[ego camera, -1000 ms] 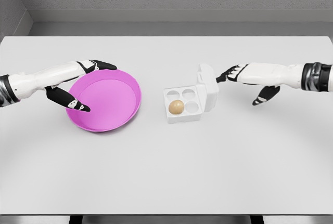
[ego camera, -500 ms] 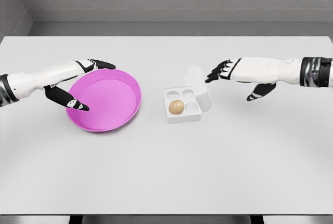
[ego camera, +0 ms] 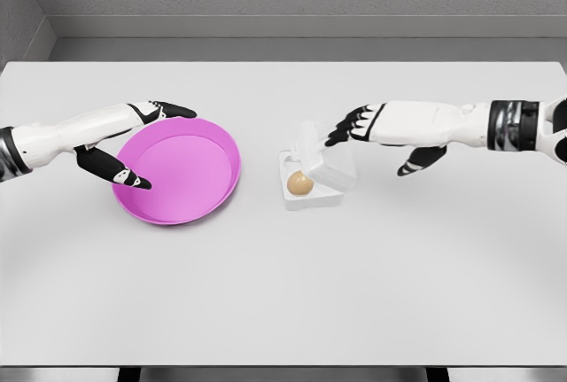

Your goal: Pack egg into the box and close the box lid

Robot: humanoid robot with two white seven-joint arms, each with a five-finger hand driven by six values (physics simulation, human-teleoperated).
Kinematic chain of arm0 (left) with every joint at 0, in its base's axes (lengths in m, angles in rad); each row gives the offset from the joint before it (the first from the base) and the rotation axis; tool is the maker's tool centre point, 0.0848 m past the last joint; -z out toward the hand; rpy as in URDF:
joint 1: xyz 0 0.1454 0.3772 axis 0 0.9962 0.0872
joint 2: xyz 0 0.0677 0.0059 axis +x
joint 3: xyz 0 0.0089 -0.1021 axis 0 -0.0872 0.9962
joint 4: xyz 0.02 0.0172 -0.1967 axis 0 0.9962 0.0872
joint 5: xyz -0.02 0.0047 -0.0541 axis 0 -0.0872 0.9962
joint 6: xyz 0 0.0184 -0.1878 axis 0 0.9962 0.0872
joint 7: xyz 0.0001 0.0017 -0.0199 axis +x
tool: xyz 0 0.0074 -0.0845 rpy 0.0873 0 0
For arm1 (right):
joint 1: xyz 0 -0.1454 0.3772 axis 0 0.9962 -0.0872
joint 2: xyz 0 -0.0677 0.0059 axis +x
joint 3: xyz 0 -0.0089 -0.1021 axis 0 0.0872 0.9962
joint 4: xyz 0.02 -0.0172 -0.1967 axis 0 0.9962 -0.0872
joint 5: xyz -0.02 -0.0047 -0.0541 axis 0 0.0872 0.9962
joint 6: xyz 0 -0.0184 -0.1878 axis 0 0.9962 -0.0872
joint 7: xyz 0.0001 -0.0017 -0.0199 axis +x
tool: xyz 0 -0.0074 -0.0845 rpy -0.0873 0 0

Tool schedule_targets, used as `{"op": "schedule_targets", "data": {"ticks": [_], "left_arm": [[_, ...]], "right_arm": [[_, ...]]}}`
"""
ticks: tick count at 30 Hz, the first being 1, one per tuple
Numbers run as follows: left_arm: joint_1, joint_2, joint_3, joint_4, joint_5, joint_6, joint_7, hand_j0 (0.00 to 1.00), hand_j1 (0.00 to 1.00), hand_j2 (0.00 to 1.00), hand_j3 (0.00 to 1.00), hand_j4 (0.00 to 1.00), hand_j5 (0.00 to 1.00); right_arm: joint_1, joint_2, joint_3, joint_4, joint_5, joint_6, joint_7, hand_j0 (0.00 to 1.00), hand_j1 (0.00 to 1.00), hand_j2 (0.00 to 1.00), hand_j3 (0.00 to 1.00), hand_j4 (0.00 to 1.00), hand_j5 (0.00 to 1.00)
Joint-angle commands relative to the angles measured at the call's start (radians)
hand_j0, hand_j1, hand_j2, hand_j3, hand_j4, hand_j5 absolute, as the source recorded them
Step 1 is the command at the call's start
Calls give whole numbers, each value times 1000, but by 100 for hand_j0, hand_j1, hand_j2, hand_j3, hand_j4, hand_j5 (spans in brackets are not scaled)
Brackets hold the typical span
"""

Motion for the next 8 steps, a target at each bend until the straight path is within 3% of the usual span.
{"op": "schedule_targets", "data": {"ticks": [1,6,8], "left_arm": [[0,2,0,0,8,2,0,100,100,100,100,100,100],[0,1,0,4,8,2,0,100,100,100,100,100,100],[2,4,0,4,8,2,0,100,100,100,100,100,100]], "right_arm": [[0,10,0,-2,-6,3,0,100,100,100,100,100,100],[-25,4,-10,-14,-6,3,0,100,100,100,100,100,100],[-8,-38,-76,-8,-8,3,0,100,100,100,100,100,100]]}}
